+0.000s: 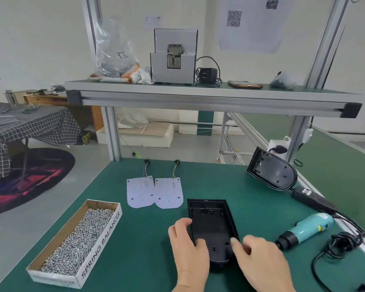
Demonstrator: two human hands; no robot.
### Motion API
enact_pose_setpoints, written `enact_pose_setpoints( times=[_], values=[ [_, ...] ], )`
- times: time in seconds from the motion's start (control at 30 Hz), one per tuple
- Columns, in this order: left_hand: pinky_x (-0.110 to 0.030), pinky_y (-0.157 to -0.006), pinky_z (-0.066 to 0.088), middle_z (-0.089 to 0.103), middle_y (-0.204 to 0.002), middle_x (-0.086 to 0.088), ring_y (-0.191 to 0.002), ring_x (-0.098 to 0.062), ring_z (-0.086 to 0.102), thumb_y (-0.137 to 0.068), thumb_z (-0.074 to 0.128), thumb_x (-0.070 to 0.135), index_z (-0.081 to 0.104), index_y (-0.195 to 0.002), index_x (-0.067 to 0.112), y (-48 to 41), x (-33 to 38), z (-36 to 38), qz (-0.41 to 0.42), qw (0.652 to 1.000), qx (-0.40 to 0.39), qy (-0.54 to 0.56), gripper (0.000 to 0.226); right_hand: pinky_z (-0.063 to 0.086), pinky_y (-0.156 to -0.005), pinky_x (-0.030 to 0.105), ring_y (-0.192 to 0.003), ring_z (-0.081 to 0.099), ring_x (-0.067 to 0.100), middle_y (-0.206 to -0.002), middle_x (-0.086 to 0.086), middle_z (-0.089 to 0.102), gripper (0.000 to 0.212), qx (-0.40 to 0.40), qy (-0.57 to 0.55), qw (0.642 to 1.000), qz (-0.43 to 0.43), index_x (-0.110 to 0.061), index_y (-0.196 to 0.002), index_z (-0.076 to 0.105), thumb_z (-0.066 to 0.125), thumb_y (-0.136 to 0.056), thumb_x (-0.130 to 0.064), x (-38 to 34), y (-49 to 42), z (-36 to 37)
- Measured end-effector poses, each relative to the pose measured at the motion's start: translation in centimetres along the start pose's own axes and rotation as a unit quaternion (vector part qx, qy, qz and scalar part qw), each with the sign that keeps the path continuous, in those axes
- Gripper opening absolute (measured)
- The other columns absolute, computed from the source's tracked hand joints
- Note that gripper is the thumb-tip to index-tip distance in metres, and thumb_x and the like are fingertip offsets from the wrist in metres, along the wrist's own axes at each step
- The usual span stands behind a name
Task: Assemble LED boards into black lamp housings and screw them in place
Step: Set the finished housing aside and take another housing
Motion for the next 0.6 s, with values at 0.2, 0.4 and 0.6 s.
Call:
enact_pose_setpoints(
  times=[0.2, 0.4, 0.6],
  values=[
    [-0.03, -0.087, 0.043, 0.043, -0.111, 0.013, -0.105, -0.009, 0.048, -0.085, 0.066, 0.008, 0.055, -0.103, 0.03, -3.9, 1.1, -1.6, 0.019, 0.996, 0.086, 0.033, 0.031, 0.036, -0.084, 0.03, -0.111, 0.049, 0.016, -0.13, -0.008, 0.04, 0.043, -0.021, -0.147, 0.987, -0.056, -0.029, -0.131, 0.045, 0.065, -0.093, -0.029, -1.9, -3.5, 1.1],
    [-0.041, -0.105, 0.04, 0.045, -0.138, -0.007, -0.129, -0.027, 0.037, -0.095, 0.055, 0.025, 0.054, -0.133, 0.011, -18.3, 1.2, -3.1, -0.028, 0.958, 0.009, -0.285, 0.04, 0.035, -0.108, 0.034, -0.141, 0.04, 0.018, -0.156, -0.005, 0.04, 0.074, -0.063, -0.23, 0.971, 0.003, -0.029, -0.157, 0.027, 0.055, -0.091, -0.011, -2.5, -4.2, 3.2],
    [-0.043, -0.106, 0.044, 0.036, -0.155, -0.005, -0.14, -0.029, 0.036, -0.079, 0.07, 0.049, 0.028, -0.154, 0.017, -25.8, -0.4, -1.8, -0.046, 0.869, -0.18, -0.459, 0.092, 0.045, -0.091, 0.031, -0.112, 0.061, 0.017, -0.135, -0.013, 0.056, 0.076, -0.032, -0.251, 0.966, 0.052, -0.039, -0.152, 0.035, 0.062, -0.085, -0.014, -2.3, -4.7, 3.6]
  ],
)
Point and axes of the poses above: each hand's wrist, its own y-axis away from the middle knuckle, its own z-axis out of the palm, x = y × z, the point moved 3 cm from there along -y, towards the middle knuckle
